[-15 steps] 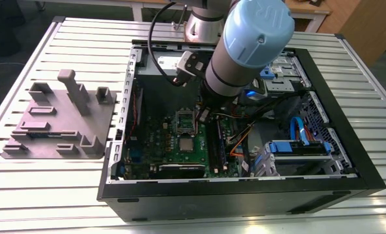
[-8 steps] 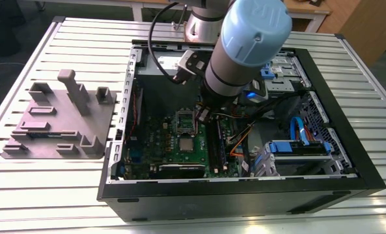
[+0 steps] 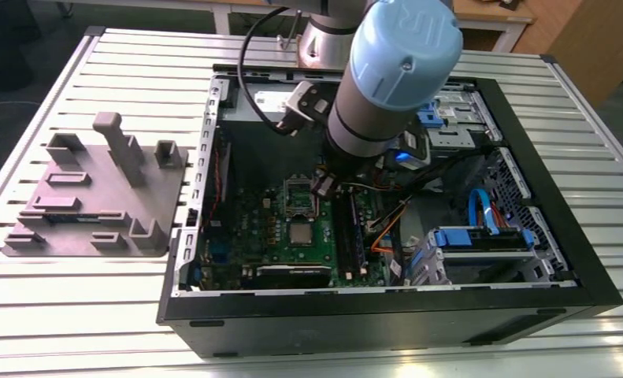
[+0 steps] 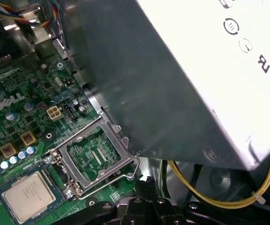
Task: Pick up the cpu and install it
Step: 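Close the cpu cover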
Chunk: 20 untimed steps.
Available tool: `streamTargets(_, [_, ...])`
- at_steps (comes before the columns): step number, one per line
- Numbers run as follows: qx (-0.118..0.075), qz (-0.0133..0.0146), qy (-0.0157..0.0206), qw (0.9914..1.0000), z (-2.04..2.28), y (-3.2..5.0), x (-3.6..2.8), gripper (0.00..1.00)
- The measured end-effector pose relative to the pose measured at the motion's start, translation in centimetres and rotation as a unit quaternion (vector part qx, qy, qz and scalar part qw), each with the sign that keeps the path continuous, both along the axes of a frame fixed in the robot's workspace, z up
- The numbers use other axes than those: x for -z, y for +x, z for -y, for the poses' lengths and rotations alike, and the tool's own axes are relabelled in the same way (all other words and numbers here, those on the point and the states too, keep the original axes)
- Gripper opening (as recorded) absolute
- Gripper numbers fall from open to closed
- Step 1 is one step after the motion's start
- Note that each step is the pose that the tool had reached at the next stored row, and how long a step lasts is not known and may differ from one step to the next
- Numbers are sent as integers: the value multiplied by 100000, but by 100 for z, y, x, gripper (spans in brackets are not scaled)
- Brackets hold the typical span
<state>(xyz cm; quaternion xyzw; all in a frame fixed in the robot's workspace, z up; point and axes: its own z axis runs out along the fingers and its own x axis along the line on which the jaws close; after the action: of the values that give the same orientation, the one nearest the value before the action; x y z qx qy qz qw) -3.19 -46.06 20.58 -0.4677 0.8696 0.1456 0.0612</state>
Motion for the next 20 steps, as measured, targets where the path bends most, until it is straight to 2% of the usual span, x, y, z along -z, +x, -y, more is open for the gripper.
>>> streamTargets(5, [-1, 1, 15, 100000, -34, -8, 19, 11])
streamTargets(20, [-1, 0, 13, 100000, -91, -43, 95, 11])
